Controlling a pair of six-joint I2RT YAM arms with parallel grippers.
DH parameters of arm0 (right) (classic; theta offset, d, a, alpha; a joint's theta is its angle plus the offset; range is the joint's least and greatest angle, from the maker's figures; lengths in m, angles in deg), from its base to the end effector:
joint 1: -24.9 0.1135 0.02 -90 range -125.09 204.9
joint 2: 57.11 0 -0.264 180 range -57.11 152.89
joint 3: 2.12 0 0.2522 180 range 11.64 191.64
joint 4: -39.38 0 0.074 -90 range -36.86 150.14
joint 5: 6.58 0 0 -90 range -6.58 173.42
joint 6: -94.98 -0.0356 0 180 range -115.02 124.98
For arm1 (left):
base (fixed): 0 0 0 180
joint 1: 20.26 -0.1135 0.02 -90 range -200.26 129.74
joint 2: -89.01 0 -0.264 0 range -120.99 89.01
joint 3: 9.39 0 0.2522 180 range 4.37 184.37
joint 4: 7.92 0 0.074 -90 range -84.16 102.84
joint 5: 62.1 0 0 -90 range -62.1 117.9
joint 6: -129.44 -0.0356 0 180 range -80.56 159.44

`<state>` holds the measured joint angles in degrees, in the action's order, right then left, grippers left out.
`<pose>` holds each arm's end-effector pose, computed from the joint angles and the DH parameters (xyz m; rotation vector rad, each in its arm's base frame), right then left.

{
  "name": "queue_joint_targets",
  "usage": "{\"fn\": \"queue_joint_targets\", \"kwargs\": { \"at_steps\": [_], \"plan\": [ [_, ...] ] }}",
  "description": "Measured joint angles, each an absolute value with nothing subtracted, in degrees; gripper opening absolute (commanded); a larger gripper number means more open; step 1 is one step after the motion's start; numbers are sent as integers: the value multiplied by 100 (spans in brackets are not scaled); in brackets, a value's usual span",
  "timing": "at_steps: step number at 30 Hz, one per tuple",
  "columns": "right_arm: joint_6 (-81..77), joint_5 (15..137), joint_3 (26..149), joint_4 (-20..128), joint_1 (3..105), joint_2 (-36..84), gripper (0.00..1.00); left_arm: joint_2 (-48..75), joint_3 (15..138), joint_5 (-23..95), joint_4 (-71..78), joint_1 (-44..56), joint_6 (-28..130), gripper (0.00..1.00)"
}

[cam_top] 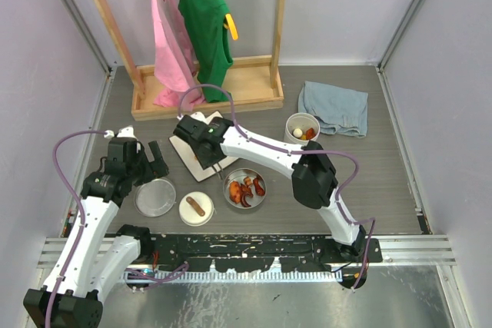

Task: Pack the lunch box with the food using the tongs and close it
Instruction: Pick up the fake food from the plate.

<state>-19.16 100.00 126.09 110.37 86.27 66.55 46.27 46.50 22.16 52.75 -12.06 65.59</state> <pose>0.2298 0.3997 0.2541 -0.7683 2.5328 0.0915 0.1446 -0.0172 0.2693 -0.4207 2.3637 -0.1605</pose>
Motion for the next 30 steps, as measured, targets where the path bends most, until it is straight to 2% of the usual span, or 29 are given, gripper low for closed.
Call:
{"fn": "queue_joint_targets", "kwargs": {
  "at_steps": [30],
  "plan": [
    [-1923,9318,11733,10506,8566,5588,34,4627,4650,2216,5275,-1206,6559,98]
  ]
}}
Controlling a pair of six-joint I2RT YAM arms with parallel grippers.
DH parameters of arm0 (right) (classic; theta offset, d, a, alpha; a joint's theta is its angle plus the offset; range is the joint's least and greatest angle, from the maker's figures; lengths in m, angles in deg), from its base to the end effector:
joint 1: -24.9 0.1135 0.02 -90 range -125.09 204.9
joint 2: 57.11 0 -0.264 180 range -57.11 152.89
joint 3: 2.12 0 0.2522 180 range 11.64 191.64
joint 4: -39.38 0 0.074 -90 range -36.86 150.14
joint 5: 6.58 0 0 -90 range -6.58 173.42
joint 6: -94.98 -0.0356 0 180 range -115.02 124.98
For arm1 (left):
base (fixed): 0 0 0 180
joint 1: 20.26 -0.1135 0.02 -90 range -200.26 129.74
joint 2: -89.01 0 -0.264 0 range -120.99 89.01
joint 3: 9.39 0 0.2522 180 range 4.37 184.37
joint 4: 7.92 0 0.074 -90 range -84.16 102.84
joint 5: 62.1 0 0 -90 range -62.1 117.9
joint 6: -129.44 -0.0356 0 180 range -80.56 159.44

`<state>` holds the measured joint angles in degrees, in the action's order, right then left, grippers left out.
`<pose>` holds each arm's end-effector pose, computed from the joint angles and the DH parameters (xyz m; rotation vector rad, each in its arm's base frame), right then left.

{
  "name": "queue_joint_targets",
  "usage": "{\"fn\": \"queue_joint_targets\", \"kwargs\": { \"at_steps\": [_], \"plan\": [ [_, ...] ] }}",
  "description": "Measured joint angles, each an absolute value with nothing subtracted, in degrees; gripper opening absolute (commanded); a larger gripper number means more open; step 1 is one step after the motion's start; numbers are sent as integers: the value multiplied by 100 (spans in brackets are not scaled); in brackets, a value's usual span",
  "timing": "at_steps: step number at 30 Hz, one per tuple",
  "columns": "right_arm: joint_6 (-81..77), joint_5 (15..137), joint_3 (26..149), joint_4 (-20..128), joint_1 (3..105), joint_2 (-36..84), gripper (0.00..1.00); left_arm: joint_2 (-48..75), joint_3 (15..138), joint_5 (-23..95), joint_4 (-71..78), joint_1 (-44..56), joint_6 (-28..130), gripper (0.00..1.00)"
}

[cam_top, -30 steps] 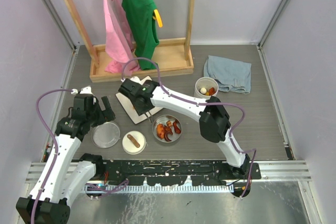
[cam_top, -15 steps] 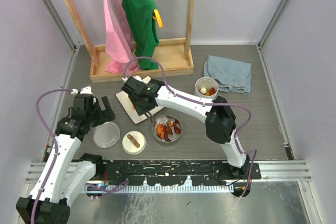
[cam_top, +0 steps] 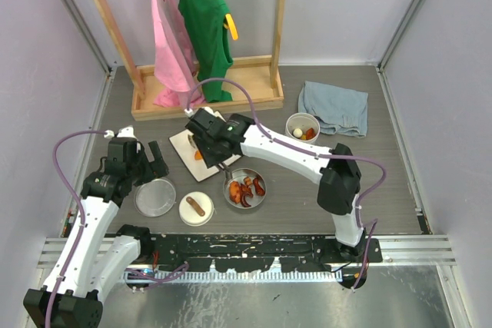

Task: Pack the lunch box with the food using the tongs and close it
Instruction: Pick up the fake food from the plate, then place the fake food in the packing box.

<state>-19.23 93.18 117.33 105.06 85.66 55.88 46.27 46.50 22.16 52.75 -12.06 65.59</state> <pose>0.2151 0.3719 0.2912 -0.7617 2.5024 0.3215 0.1446 -0.0172 0.2693 -0.4207 2.3637 -0.1605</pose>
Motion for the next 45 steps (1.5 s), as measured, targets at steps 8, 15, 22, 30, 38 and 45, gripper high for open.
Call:
{"fn": "queue_joint_targets", "kwargs": {
  "at_steps": [8,15,22,30,38,45],
  "plan": [
    [-1940,9361,11031,10572,8566,4513,35,4627,4650,2216,5275,-1206,6557,98],
    [-1960,9370,10388,10976,8566,3571,36,4627,4650,2216,5275,-1206,6559,98],
    [-1958,9383,9870,11387,8566,2672,36,4627,4650,2218,5275,-1206,6559,98],
    [-2008,9324,9101,11846,8563,1907,37,4629,4650,2218,5275,-1206,6559,98],
    [-2089,8817,8546,11855,8583,1874,37,4629,4650,2218,5278,-1206,6557,98],
    [-2137,8627,8284,11771,8592,1879,38,4629,4650,2218,5278,-1206,6559,98]
  ]
}}
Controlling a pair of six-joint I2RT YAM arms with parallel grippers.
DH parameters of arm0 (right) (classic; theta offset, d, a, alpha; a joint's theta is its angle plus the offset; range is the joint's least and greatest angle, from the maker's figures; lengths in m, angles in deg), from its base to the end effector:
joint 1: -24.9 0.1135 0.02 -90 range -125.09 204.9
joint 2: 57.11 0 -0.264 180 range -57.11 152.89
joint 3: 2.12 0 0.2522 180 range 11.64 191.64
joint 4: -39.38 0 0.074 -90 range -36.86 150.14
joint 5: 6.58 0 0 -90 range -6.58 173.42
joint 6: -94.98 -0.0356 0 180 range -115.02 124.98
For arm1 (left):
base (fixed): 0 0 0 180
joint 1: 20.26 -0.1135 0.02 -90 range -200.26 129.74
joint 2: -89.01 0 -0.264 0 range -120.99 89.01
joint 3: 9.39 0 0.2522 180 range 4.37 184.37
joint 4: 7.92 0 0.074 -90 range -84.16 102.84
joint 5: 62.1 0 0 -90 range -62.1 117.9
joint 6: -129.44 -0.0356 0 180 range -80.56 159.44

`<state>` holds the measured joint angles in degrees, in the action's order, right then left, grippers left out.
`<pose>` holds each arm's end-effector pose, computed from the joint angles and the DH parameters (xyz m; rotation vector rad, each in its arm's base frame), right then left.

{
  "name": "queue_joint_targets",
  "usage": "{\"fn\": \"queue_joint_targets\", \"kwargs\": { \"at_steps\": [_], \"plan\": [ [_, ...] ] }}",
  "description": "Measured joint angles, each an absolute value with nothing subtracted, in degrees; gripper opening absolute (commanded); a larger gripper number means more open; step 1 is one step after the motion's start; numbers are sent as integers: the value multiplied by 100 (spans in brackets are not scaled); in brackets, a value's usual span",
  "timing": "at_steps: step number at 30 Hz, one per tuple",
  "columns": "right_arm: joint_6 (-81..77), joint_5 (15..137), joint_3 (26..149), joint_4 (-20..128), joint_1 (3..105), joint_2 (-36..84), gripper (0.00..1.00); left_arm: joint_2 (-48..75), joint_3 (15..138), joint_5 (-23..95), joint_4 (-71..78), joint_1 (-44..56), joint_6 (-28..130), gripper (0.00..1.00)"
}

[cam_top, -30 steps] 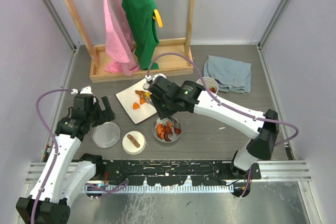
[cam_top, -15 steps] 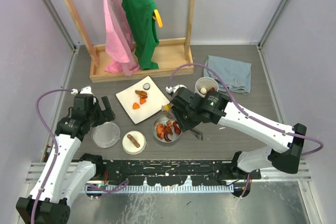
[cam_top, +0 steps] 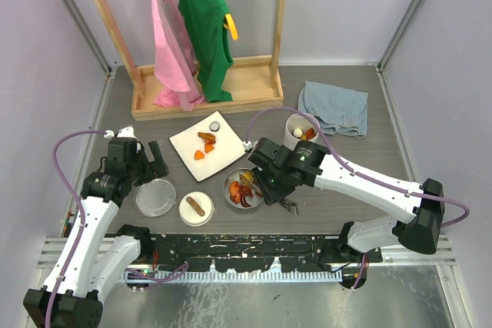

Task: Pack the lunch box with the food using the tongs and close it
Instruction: Place the fake food in the packing box.

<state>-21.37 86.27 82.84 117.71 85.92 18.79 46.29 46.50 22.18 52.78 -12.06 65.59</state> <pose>0.1195 0.2122 0.3068 -0.8309 2.7053 0.3066 0.1445 -0.0172 0.2693 -0.4205 2.3640 -0.1609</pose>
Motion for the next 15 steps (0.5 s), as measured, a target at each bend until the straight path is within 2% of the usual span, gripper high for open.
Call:
{"fn": "queue_joint_targets", "kwargs": {
  "at_steps": [7,15],
  "plan": [
    [-2181,8588,8240,11555,8601,2034,39,4629,4650,2218,5278,-1206,6557,98],
    [-2225,8734,8240,11400,8609,2200,47,4629,4650,2218,5278,-1206,6559,98]
  ]
}}
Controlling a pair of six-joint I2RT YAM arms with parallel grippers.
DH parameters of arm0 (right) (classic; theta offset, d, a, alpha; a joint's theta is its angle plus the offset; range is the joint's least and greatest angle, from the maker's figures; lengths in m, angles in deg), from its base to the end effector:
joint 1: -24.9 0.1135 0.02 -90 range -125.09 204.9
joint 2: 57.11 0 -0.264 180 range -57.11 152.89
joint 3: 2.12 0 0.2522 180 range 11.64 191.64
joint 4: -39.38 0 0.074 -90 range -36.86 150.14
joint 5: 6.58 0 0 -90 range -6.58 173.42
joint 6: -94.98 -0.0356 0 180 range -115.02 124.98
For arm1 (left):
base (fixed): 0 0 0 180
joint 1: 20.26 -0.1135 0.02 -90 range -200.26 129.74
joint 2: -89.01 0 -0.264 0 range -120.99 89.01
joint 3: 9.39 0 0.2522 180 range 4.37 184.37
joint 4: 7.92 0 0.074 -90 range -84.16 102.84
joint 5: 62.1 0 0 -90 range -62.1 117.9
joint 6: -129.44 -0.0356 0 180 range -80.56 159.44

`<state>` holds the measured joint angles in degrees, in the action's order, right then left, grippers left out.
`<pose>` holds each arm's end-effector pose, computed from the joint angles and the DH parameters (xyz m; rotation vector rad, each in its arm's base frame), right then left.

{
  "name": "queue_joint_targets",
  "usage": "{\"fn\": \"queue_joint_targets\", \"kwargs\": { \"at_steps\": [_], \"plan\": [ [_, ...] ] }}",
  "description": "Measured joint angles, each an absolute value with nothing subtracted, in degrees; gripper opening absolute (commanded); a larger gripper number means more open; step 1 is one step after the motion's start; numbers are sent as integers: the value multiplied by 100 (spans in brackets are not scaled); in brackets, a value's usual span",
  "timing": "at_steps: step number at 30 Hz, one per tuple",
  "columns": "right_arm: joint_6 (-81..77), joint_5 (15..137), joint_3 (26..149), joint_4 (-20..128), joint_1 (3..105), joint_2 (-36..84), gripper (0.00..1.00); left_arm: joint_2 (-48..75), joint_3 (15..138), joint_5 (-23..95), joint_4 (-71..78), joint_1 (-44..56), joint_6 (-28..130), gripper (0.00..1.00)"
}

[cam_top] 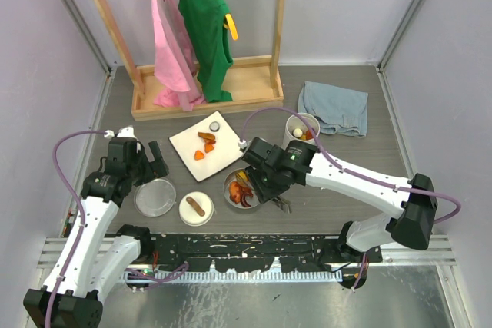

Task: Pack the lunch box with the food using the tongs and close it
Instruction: Place the fake food in the packing box.

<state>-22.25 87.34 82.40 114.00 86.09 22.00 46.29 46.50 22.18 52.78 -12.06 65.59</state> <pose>0.1275 0.2267 0.2941 -0.8066 2.7021 0.2915 0.1445 -0.0172 0.2693 -0.4205 2.3640 -0.1609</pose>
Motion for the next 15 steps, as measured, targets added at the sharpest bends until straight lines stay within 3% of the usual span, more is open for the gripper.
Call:
{"fn": "queue_joint_targets", "kwargs": {
  "at_steps": [5,15],
  "plan": [
    [-2242,8760,8240,11317,8609,2237,50,4629,4650,2218,5275,-1206,6559,98],
    [-2240,8787,8240,11291,8609,2237,45,4629,4650,2218,5275,-1206,6559,98]
  ]
}}
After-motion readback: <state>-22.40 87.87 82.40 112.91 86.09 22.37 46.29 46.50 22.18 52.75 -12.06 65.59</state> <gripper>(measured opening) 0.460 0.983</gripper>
